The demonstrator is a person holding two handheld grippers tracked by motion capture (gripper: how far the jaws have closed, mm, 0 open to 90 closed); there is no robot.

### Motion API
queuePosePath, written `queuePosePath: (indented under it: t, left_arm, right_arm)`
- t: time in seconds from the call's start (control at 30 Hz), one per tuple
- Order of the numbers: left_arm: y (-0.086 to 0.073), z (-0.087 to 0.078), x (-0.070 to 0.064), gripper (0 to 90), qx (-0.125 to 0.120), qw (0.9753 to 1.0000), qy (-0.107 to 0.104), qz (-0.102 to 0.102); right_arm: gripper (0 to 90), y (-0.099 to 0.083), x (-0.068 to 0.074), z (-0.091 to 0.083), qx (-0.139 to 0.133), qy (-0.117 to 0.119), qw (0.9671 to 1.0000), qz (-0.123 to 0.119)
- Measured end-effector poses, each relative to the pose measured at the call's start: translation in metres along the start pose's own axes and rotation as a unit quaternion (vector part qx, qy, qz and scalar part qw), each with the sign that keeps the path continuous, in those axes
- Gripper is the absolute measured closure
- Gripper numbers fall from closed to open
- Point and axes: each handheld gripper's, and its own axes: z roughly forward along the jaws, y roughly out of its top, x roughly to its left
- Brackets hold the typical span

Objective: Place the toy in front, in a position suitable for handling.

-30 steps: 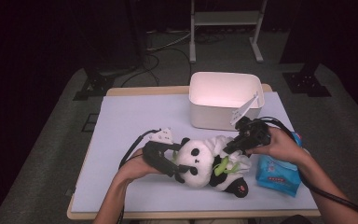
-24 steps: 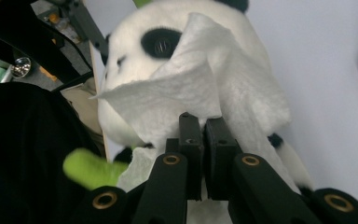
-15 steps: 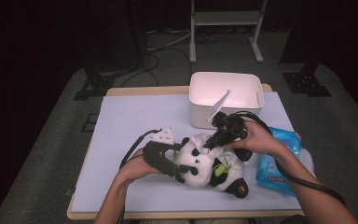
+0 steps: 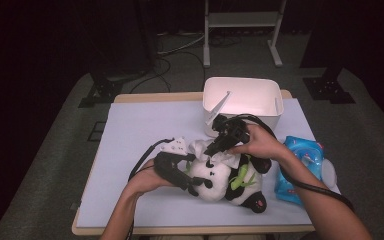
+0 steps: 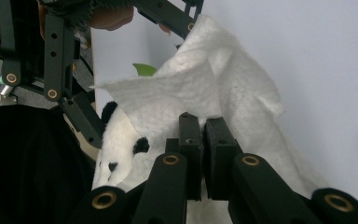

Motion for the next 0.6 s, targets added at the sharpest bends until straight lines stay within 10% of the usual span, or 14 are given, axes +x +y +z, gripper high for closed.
queuePosePath:
  t: [0.6]
  left_arm:
    - [0.000,0.000,0.001,15.6,0.002,1.0000,0.004,0.000]
  right_arm:
    - [86.0,-0.041,0.005,-0.020,0.008,-0.016,0.9997,0.018]
